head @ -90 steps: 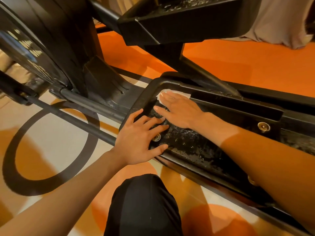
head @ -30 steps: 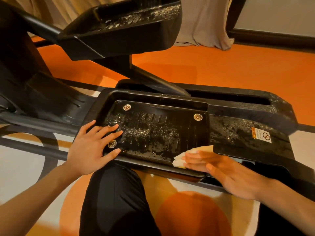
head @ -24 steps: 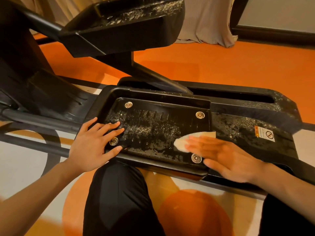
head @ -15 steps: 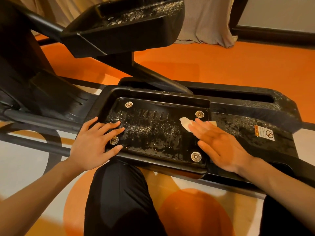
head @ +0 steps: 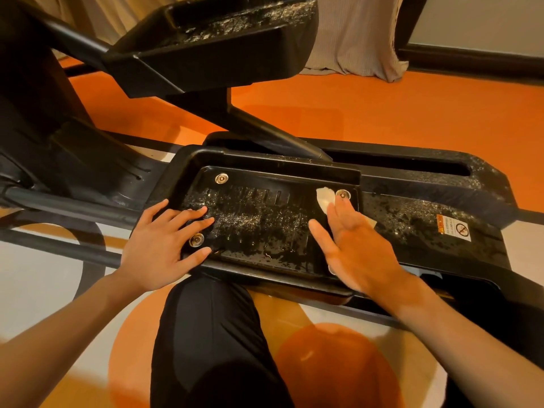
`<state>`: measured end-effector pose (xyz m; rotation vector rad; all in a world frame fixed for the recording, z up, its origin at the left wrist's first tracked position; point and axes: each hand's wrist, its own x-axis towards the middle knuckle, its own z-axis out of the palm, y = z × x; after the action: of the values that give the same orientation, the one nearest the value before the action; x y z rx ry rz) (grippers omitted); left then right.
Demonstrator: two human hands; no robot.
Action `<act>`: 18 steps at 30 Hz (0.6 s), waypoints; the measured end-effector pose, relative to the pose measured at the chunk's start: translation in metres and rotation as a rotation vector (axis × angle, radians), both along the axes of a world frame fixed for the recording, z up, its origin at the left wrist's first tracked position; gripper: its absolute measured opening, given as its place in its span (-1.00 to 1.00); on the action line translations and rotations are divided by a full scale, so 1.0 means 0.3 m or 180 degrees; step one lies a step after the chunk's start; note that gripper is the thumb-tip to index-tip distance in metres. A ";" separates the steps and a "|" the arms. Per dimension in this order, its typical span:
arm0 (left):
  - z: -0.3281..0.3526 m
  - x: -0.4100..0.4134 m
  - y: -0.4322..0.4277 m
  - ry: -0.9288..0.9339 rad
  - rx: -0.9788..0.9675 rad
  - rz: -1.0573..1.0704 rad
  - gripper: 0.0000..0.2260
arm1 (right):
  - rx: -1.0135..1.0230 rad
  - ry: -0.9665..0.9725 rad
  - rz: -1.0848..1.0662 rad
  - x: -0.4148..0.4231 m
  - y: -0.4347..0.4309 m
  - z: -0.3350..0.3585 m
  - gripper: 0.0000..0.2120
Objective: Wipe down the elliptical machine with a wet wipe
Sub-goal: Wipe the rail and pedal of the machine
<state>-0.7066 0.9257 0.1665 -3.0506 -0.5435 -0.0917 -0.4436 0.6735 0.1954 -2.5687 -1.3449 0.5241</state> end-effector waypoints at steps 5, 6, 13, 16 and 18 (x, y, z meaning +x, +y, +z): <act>-0.002 0.001 0.000 -0.0035 0.0020 0.0004 -0.38 | -0.0305 0.0267 -0.0172 -0.202 -0.089 0.046 0.13; -0.003 0.000 -0.001 -0.0040 0.0026 -0.0003 -0.38 | -0.0342 0.0305 -0.0203 -0.206 -0.085 0.050 0.11; -0.002 -0.001 0.003 0.0035 0.0007 0.0014 -0.38 | 0.0135 -0.0028 -0.0579 -0.031 0.062 -0.014 0.12; -0.003 -0.002 0.003 -0.0015 0.0027 -0.0028 -0.38 | -0.0027 0.0262 -0.0513 -0.129 -0.006 0.012 0.08; -0.006 -0.002 0.007 -0.0067 0.0034 -0.0034 -0.40 | -0.0266 0.0327 -0.0380 -0.224 -0.062 0.044 0.12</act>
<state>-0.7071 0.9278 0.1648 -3.0456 -0.5264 -0.1269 -0.5109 0.6548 0.2086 -2.6280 -1.1517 0.6939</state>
